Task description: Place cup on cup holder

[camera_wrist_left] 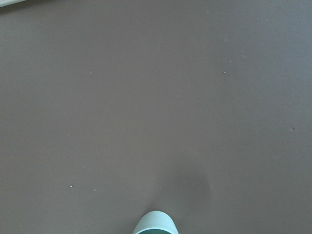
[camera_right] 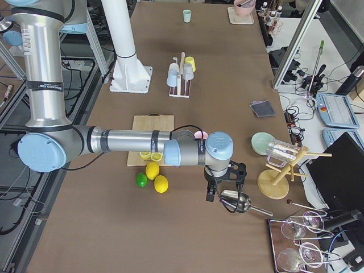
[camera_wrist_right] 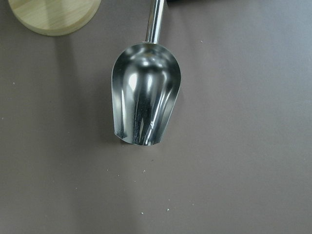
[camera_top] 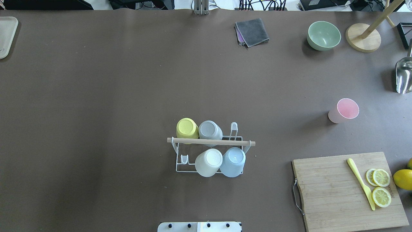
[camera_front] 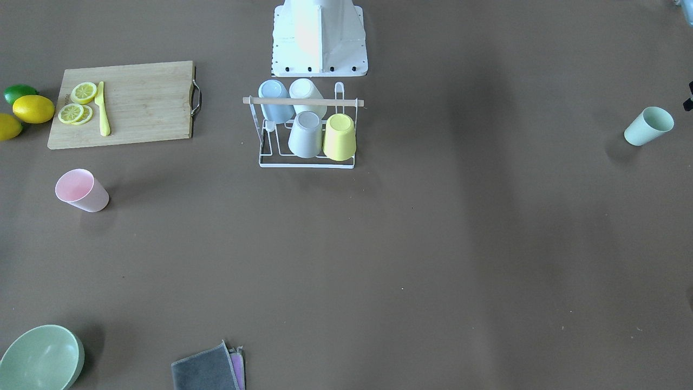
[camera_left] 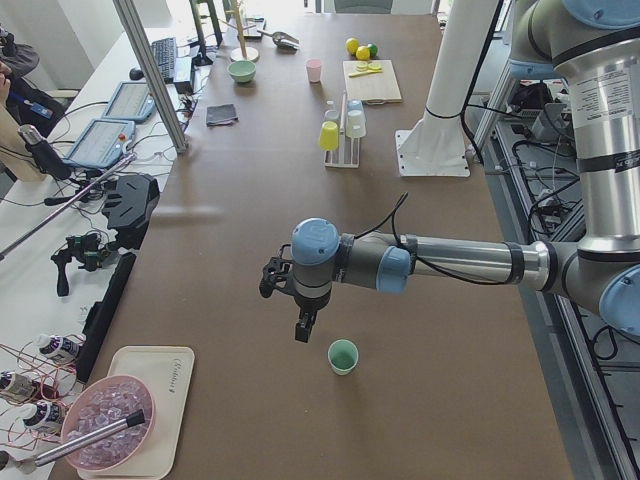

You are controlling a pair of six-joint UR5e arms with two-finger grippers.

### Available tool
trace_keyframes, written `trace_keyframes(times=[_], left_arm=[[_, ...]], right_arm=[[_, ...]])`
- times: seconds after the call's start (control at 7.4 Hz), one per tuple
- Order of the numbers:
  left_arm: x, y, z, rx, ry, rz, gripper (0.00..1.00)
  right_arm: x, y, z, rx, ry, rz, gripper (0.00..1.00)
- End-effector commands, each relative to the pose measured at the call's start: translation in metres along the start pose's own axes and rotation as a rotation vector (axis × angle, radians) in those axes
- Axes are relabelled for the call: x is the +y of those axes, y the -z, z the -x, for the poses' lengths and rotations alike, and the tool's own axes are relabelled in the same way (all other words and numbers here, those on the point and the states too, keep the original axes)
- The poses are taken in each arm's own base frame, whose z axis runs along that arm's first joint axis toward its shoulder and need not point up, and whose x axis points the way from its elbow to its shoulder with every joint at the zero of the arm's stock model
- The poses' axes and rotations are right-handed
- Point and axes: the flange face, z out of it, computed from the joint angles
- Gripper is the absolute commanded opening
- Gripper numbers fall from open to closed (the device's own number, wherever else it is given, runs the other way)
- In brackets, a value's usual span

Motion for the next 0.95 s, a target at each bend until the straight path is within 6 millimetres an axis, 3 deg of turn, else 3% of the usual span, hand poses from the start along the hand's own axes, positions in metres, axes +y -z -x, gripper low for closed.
trace_keyframes(times=[0.0,0.14,0.27,0.41,0.68,0.81], left_arm=[[-0.026,-0.024,-0.049,-0.035,-0.156,0.048,0.99],[-0.031,-0.033,-0.072,-0.093,-0.225,0.07,0.99],[-0.031,-0.05,-0.089,-0.091,-0.268,0.113,0.99],[-0.027,-0.071,-0.096,-0.151,-0.34,0.215,0.99],[-0.065,-0.06,-0.096,-0.332,-0.533,0.418,0.99],[-0.077,-0.065,-0.103,-0.392,-0.637,0.555,0.99]], right_arm=[[-0.005,-0.012,0.019,0.074,0.067,-0.008,1.0],[-0.007,-0.011,0.042,0.112,0.117,-0.025,1.0],[-0.007,0.004,0.059,0.105,0.138,-0.052,1.0],[-0.001,0.009,0.069,0.094,0.154,-0.057,1.0],[0.01,-0.009,0.109,0.097,0.211,-0.001,1.0],[0.018,-0.018,0.131,0.115,0.25,0.037,1.0]])
